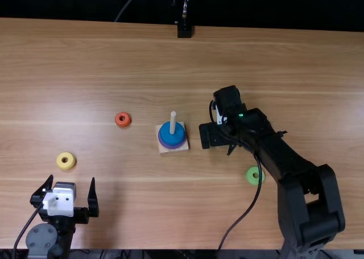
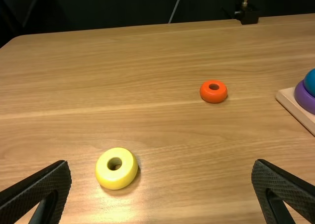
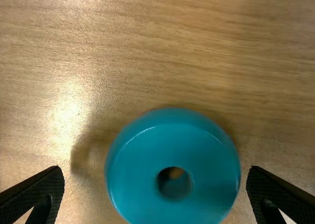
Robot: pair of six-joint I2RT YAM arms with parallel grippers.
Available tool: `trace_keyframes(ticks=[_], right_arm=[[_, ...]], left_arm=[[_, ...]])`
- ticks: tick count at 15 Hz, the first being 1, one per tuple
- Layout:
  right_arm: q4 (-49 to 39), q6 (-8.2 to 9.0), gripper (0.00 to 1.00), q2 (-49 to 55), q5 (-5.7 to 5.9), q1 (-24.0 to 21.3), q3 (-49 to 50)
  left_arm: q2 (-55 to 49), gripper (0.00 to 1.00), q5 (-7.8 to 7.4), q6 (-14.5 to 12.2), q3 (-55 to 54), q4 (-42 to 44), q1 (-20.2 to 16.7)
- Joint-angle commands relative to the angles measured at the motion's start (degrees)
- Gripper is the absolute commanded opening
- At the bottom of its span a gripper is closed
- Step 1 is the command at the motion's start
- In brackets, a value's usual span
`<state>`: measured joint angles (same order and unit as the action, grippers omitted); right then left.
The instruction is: Build the Hanoi tower: stack the rings onto the peg from bottom to top in this color order: purple, dark blue, light blue, dark green, light green, yellow, orange.
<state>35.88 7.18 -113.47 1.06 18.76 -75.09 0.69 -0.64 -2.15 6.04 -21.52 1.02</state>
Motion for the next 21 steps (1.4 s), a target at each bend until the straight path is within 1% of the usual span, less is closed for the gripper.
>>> trace_keyframes(ticks=[1, 2, 3, 4, 5, 6, 8, 9, 13, 14, 15, 16, 18, 19, 21], right_arm=[[-0.1, -0.22, 1.00, -1.1, 0.21, 0.0, -1.9], [0.0, -0.32, 1.00, -1.1, 0.21, 0.0, -1.9], [-0.1, -0.01, 1.00, -1.1, 0.42, 0.0, -1.9], [-0.1, 0.10, 0.82, -1.1, 0.42, 0.0, -2.0], [-0.2, 0.10, 0.52, -1.1, 0.52, 0.0, -2.4], [0.0, 0.20, 0.37, -1.1, 0.52, 0.0, -2.6], [-0.1, -0.11, 0.09, -1.1, 0.52, 0.1, -2.6], [-0.1, -0.11, 0.00, -1.1, 0.42, 0.0, -2.6], [0.1, -0.22, 0.00, -0.4, 0.42, 0.2, -2.7], [0.1, -0.54, 0.00, -0.3, 0.42, 0.4, -3.0], [0.9, -0.54, 0.00, -0.1, 0.42, 0.5, -4.5], [4.9, -0.54, 0.00, 0.9, 0.42, 0.5, -6.8], [13.5, -0.11, 0.00, 3.3, -0.01, 1.5, -12.3], [16.3, -0.01, 0.00, 3.4, -0.01, 2.8, -14.1], [21.1, -0.11, 0.00, 4.0, -0.01, 3.8, -17.5]], left_arm=[[-0.7, 1.00, -0.41, -0.1, -6.0, -3.8, -0.6], [-0.7, 1.00, -0.52, -0.1, -6.0, -3.8, -0.6], [-0.7, 1.00, -0.41, -0.1, -6.0, -3.8, -0.6], [-0.7, 1.00, -0.52, -0.1, -6.0, -3.8, -0.6], [-0.7, 1.00, -0.41, -0.1, -6.0, -3.8, -0.6], [-0.7, 1.00, -0.52, -0.1, -6.0, -3.8, -0.6], [-0.7, 1.00, -0.41, -0.1, -6.0, -3.8, -0.6], [-0.7, 1.00, -0.41, -0.1, -6.0, -3.8, -0.6], [-0.7, 1.00, -0.52, -0.1, -6.0, -3.8, -0.6], [-0.7, 1.00, -0.52, -0.1, -6.0, -3.8, -0.6], [-0.7, 1.00, -0.41, -0.1, -6.0, -3.8, -0.6], [-0.7, 1.00, -0.52, -0.1, -6.0, -3.8, -0.6], [-0.7, 1.00, -0.52, -0.1, -6.0, -3.8, -0.6], [-0.7, 1.00, -0.52, -0.1, -6.0, -3.8, -0.6], [-0.7, 1.00, -0.41, -0.1, -6.0, -3.8, -0.6]])
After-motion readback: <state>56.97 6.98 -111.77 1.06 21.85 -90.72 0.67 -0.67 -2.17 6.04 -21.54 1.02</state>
